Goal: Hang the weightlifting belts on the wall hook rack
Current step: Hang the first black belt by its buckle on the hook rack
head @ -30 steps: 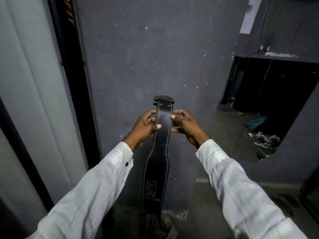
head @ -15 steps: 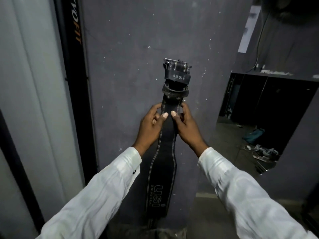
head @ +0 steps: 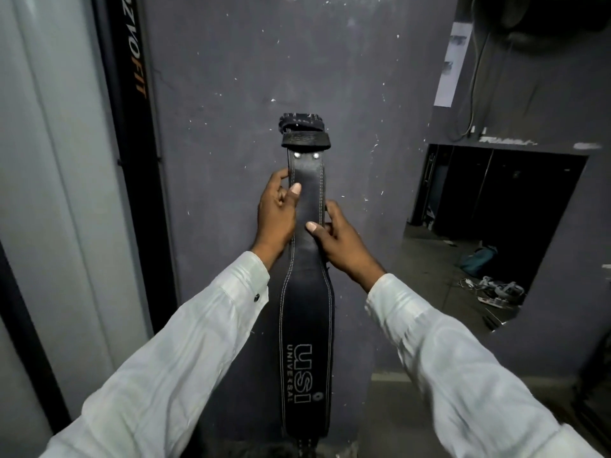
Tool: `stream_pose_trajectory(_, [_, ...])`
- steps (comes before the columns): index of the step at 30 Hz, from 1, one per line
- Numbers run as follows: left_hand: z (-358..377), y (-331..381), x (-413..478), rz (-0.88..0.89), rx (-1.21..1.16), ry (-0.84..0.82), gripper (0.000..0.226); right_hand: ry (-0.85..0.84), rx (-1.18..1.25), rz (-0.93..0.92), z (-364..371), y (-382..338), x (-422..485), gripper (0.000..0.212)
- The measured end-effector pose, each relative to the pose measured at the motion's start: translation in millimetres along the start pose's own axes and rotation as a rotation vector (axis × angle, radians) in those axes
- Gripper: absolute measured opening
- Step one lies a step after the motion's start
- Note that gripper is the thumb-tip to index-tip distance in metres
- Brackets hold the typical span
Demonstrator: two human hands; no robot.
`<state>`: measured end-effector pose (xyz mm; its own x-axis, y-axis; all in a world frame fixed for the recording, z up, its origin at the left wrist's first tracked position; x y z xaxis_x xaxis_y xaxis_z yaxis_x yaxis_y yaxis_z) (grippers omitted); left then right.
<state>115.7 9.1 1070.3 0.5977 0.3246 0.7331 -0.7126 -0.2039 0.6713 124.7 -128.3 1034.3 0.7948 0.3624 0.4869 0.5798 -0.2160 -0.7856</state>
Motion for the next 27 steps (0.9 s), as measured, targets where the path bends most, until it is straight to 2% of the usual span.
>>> stream_pose_trajectory(5, [1, -3, 12, -0.102, -0.170, 0.052, 0.035, 0.032, -0.038, -0.014, -3, -10, 9, 0.031])
stream_pose_trajectory(9, [2, 0, 16, -0.134, -0.209, 0.159, 0.040, -0.048, -0.037, 0.045, -3, -6, -3, 0.062])
stream_pose_trajectory(12, [4, 5, 16, -0.113, -0.194, 0.188, 0.045, -0.022, -0.061, 0.006, 0, -8, -5, 0.069])
stream_pose_trajectory(16, [7, 19, 25, -0.096, -0.189, 0.196, 0.045, 0.171, -0.123, -0.008, -10, -9, -5, 0.053])
stream_pose_trajectory(19, [8, 25, 31, -0.090, -0.208, 0.206, 0.046, 0.077, -0.043, 0.092, -7, 12, -8, 0.036])
stream_pose_trajectory(21, [8, 26, 33, -0.083, -0.221, 0.213, 0.046, 0.027, -0.092, 0.083, -2, 18, -12, 0.029])
stream_pose_trajectory(24, [8, 30, 37, -0.074, -0.236, 0.220, 0.047, 0.137, -0.168, 0.001, -8, 5, -16, 0.008])
stream_pose_trajectory(27, [7, 39, 41, -0.063, -0.246, 0.225, 0.047, 0.131, -0.052, -0.008, -12, 2, -19, 0.013])
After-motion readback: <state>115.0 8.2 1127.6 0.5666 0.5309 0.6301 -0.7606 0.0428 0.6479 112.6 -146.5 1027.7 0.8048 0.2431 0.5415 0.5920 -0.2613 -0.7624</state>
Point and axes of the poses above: each hand's wrist, its own x-axis towards the middle knuckle, its own z-axis out of the palm, y = z × x, the point moved 8 cm from there along x, towards the middle knuckle, and after that the axes turned 5 degrees about z, right-handed, at the moved point
